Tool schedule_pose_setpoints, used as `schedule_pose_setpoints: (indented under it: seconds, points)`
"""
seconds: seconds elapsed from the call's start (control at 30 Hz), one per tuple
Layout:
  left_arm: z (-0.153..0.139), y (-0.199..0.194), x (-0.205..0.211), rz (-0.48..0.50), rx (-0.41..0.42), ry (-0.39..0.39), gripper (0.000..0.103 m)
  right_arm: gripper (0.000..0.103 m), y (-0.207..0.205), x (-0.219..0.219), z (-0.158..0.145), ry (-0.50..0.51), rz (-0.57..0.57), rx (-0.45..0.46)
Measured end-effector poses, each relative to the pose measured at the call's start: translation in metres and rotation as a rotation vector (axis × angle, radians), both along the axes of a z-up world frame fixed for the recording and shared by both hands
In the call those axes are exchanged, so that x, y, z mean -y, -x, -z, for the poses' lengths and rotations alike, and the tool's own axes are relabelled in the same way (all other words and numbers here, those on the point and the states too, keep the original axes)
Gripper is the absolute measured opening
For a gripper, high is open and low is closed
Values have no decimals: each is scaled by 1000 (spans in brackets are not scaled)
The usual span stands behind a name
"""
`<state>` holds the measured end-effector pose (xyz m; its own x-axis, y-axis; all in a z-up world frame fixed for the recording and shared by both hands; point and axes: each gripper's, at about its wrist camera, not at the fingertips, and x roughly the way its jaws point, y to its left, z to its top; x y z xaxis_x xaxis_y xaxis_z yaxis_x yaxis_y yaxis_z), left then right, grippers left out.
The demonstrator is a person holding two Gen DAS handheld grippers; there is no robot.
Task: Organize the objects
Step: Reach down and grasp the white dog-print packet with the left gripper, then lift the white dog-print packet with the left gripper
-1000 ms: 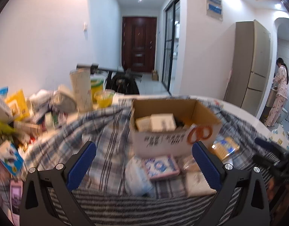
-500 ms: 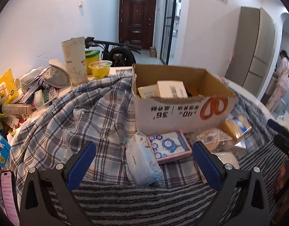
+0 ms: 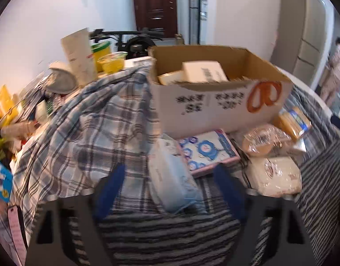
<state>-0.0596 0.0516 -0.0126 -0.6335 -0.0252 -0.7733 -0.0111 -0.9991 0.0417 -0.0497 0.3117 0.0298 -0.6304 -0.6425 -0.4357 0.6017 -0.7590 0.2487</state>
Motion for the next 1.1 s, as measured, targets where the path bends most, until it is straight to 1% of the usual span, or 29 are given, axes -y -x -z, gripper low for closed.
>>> schedule_pose_setpoints:
  seconds: [0.07, 0.13, 0.2, 0.23, 0.27, 0.33, 0.4, 0.43, 0.57, 0.6, 0.67, 0.73, 0.93, 1.0, 1.1]
  points:
    - [7, 6, -3, 3, 38, 21, 55, 103, 0, 0, 0, 1, -1, 2]
    - [13, 10, -6, -1, 69, 42, 46, 103, 0, 0, 0, 0, -1, 1]
    - [13, 10, -7, 1, 62, 56, 41, 103, 0, 0, 0, 0, -1, 2]
    - [11, 8, -8, -3, 52, 66, 36, 103, 0, 0, 0, 1, -1, 2]
    - [10, 7, -8, -15, 41, 77, 34, 103, 0, 0, 0, 2, -1, 3]
    - [7, 4, -4, -39, 19, 73, 33, 103, 0, 0, 0, 4, -2, 4]
    - [5, 2, 5, -59, 11, 33, 32, 103, 0, 0, 0, 5, -2, 5]
    - [6, 3, 10, -65, 21, 6, 32, 103, 0, 0, 0, 5, -3, 5]
    - [17, 14, 14, -58, 89, -27, 32, 103, -1, 1, 0, 2, -4, 5]
    - [19, 17, 16, -57, 99, -37, 32, 103, -1, 1, 0, 3, -5, 5]
    - [20, 16, 18, -54, 96, -58, 28, 103, -1, 1, 0, 4, -4, 5]
    - [17, 13, 19, -56, 78, -59, 27, 103, -1, 1, 0, 6, -5, 6]
    - [3, 2, 10, -46, -17, -5, 26, 103, -1, 0, 0, 6, -5, 8]
    - [-1, 1, 10, -43, -37, -9, 26, 103, -1, 0, 0, 5, -5, 10]
    - [-8, -4, 12, -39, -72, -37, 26, 103, -1, 0, 0, 4, -4, 13]
